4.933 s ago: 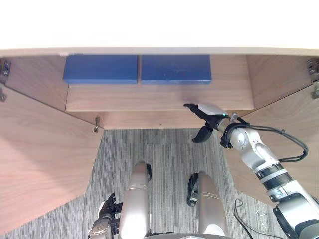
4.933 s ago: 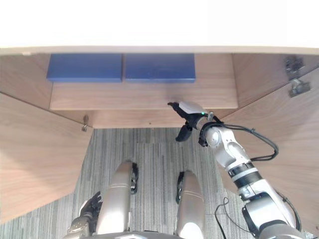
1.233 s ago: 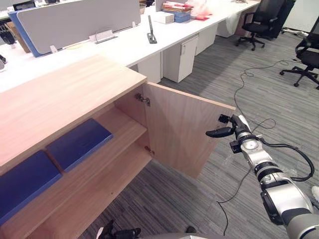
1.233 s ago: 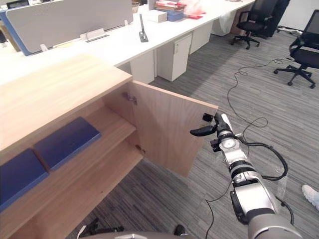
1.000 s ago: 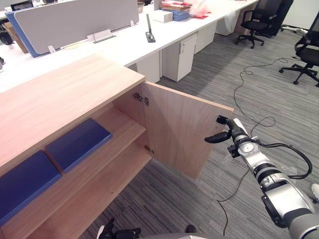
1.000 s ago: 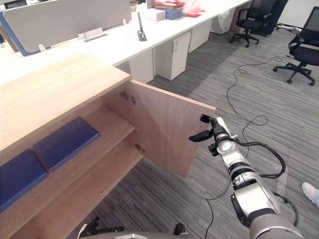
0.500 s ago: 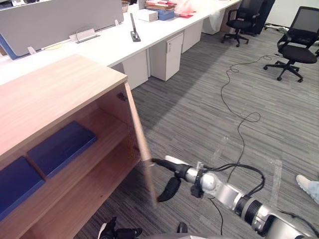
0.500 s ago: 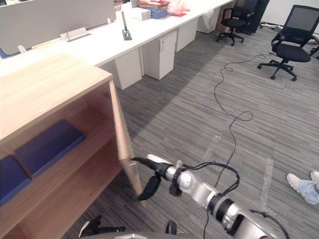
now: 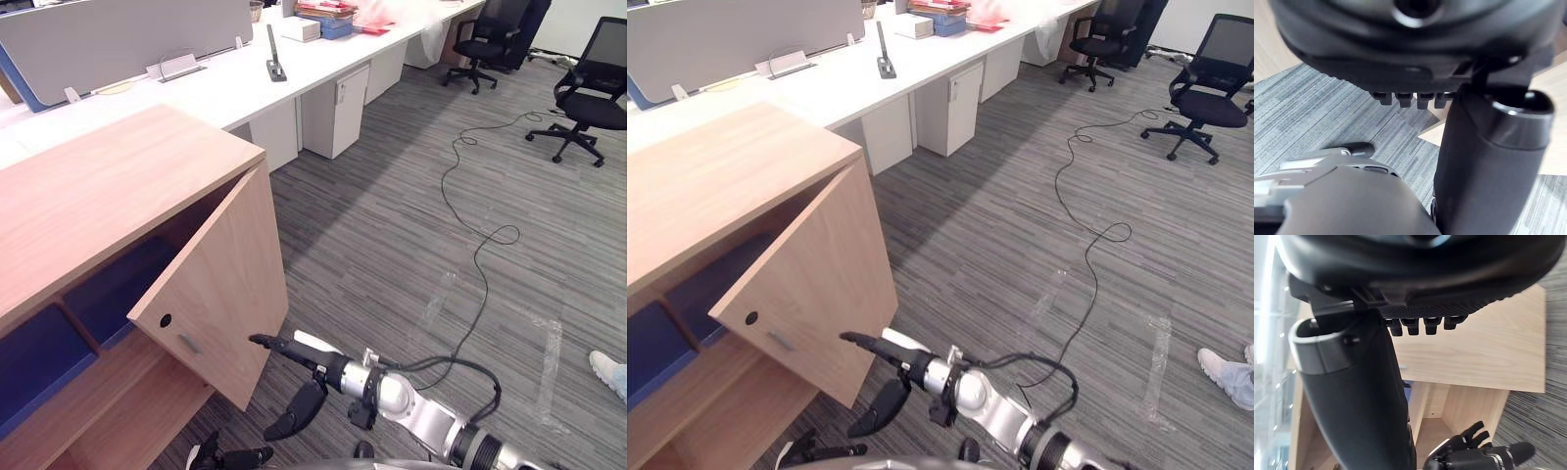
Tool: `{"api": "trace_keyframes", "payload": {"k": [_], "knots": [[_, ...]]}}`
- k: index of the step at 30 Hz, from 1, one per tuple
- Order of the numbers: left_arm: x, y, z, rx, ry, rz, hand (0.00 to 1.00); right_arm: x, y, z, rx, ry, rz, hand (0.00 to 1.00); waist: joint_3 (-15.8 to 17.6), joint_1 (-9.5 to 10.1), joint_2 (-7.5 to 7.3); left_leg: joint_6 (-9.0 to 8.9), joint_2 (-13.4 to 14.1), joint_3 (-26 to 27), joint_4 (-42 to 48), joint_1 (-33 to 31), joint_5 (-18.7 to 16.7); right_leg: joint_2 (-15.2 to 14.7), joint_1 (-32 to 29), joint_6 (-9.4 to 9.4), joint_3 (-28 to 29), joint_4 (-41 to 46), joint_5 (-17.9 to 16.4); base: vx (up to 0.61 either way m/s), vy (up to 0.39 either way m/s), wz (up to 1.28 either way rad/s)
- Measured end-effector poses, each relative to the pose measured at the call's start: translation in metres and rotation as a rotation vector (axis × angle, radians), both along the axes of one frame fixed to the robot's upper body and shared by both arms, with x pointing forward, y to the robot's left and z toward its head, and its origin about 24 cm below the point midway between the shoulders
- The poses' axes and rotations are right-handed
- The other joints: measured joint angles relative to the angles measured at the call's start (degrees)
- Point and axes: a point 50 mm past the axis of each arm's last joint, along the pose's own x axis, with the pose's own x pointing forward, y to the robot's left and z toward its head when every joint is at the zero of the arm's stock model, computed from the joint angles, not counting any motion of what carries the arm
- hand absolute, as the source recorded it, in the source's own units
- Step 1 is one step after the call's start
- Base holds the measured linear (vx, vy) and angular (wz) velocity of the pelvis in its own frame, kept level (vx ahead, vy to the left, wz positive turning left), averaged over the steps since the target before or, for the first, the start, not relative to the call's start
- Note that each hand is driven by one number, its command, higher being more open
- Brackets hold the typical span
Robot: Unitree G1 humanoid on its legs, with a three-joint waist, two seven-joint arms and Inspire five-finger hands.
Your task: Walk over to the cabinet, pick up the folder, carry it to the office cabinet, place the folder inside the office cabinet, then close the office cabinet door
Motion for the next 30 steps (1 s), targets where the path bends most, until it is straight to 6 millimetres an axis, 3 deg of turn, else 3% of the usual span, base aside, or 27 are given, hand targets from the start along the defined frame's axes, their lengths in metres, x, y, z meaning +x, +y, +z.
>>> {"api": "trace_keyframes", "payload": {"k": [4,6,9,11,12,14,15,16,18,20,23,30], "knots": [[0.008,-0.006,0.001,0.001,-0.018,-0.037,1.00,0.003,-0.038,-0.045,-0.208,0.120,-0.236,1.00,0.5,0.01,0.51,0.68,-0.7,-3.5,1.7,-2.2,-0.4,-1.3,0.0,0.93,-3.1,1.4,-1.3,-0.02,0.033,0.44],[0.008,-0.010,0.000,-0.007,-0.026,-0.013,1.00,-0.007,-0.072,-0.071,-0.323,0.240,-0.428,1.00,1.3,0.46,0.75,1.32,-1.4,-6.0,4.1,-2.4,-1.9,-3.7,-1.4,1.73,-5.2,10.1,-6.2,-0.03,0.091,0.56],[0.009,-0.006,0.002,-0.012,-0.043,0.034,1.00,-0.022,-0.097,-0.090,-0.342,0.394,-0.680,1.00,2.7,1.24,-0.50,2.34,-4.0,-8.3,8.3,-3.0,-4.5,-8.7,-4.2,3.20,-6.0,22.7,-12.7,-0.02,0.097,0.47],[0.010,-0.006,0.002,-0.019,-0.052,0.055,1.00,-0.041,-0.117,-0.103,-0.250,0.596,-0.997,1.00,3.3,1.25,-0.65,2.88,-5.5,-11.5,9.9,-4.2,-5.4,-11.8,-7.2,3.84,-4.4,31.7,-13.5,-0.05,0.039,0.74],[0.009,-0.004,0.003,-0.028,-0.060,0.088,1.00,-0.041,-0.127,-0.103,-0.102,0.671,-1.218,1.00,3.7,1.21,-0.85,3.11,-6.4,-14.1,10.2,-5.0,-5.3,-12.4,-8.1,3.88,-1.6,34.5,-13.4,-0.05,0.015,1.11],[0.009,-0.004,0.003,-0.052,-0.070,0.142,1.00,-0.047,-0.132,-0.106,0.126,0.797,-1.517,1.00,3.8,0.98,-0.51,3.67,-7.1,-19.4,10.4,-6.7,-4.9,-11.5,-8.2,3.26,3.6,36.3,-13.3,-0.01,-0.044,1.51],[0.010,-0.005,0.002,-0.070,-0.079,0.183,1.00,-0.056,-0.137,-0.109,0.210,0.849,-1.660,1.00,3.5,1.02,-0.52,3.76,-7.2,-23.8,10.6,-8.9,-4.5,-9.0,-8.7,1.42,10.8,36.2,-15.4,0.01,-0.103,1.40],[0.010,-0.004,0.002,-0.071,-0.079,0.187,1.00,-0.057,-0.136,-0.109,0.222,0.856,-1.672,1.00,3.4,1.02,-0.62,3.51,-7.2,-24.8,10.8,-9.5,-4.3,-8.5,-8.9,1.39,12.6,35.8,-15.9,0.03,-0.169,1.52],[0.011,-0.003,0.003,-0.088,-0.092,0.216,1.00,-0.063,-0.131,-0.112,0.211,0.890,-1.693,1.00,2.3,1.26,-1.38,2.57,-8.7,-31.0,12.4,-14.3,-3.9,-6.2,-6.0,4.70,20.2,28.6,-18.8,0.07,-0.237,1.37],[0.013,-0.007,0.003,-0.104,-0.106,0.236,1.00,-0.067,-0.129,-0.114,0.169,0.907,-1.688,1.00,1.9,2.20,-0.84,-0.10,-8.1,-33.6,11.8,-16.0,-2.7,-6.0,-4.4,6.42,17.8,24.9,-21.5,0.08,-0.246,0.87],[0.011,-0.011,0.002,-0.118,-0.104,0.264,1.00,-0.074,-0.134,-0.115,0.123,0.907,-1.683,1.00,0.9,1.64,0.02,-1.32,-6.9,-34.8,9.1,-14.6,-0.6,-5.3,-1.3,5.98,13.6,23.0,-22.3,0.05,-0.208,0.59],[0.005,0.000,0.003,-0.118,-0.131,0.421,1.00,-0.077,-0.121,-0.116,0.134,0.915,-1.670,1.00,0.0,1.63,-2.42,-3.05,-5.2,-36.2,3.7,-13.8,4.5,-4.0,0.8,4.84,7.5,22.5,-23.9,-0.01,-0.100,0.45]]}}
